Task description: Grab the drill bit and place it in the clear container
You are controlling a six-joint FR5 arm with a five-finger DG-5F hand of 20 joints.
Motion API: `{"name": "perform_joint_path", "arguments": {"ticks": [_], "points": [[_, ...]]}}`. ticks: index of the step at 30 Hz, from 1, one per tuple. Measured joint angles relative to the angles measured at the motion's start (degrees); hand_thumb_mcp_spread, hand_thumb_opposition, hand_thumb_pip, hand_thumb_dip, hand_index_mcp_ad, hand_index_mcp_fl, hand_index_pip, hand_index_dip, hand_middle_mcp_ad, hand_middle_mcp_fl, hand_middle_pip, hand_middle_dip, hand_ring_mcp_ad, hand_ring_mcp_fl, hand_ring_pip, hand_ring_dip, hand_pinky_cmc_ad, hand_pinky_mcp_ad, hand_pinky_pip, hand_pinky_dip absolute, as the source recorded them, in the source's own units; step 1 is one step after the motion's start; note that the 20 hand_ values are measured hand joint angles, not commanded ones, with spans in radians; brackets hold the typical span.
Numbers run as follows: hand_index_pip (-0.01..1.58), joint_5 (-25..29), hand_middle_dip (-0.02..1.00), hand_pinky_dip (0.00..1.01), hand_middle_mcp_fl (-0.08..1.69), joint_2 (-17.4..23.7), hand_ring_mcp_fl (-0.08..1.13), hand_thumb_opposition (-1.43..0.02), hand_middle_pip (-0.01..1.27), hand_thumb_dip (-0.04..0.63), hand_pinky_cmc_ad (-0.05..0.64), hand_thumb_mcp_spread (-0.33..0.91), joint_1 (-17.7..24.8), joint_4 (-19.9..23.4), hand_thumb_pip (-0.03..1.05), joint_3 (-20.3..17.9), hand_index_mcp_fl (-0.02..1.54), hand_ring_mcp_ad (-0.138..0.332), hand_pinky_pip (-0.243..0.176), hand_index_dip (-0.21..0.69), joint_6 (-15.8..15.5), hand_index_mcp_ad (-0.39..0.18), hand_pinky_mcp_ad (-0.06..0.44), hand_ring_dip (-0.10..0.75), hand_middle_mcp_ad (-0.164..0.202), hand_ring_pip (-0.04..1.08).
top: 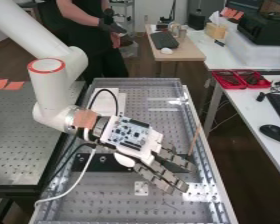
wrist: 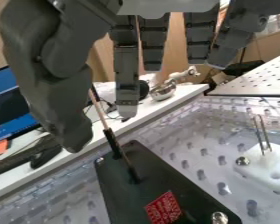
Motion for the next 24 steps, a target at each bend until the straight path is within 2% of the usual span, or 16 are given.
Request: {"name": "perform_joint_path", "arguments": {"ticks": [7, 18, 24], "points": [[1.27, -1.22, 0.16, 0.19, 0.07, -0.78, 0.03, -0.88, 0.14, 0.257, 0.278, 0.34, -0.31, -0.36, 0.65, 1.38, 0.16, 0.265, -0.093, 0.084, 0.32, 0.023, 0.225, -0.007, 0.075, 0.1], [1.46, -2.11, 0.16, 0.19, 0.11, -1.93, 0.03, -0.9, 0.14, 0.269, 0.278, 0.38, -0.69, -1.41, 0.65, 2.96, 0.17, 0.265, -0.093, 0.204, 0.01, 0.01, 0.225, -0.007, 0.075, 0.11], [1.49, -2.28, 0.17, 0.19, 0.12, -2.36, 0.03, -0.91, 0.14, 0.286, 0.278, 0.4, -0.77, -1.38, 0.65, 3.38, 0.16, 0.264, -0.093, 0.22, -1.59, -0.005, 0.222, -0.007, 0.073, 0.11]]}}
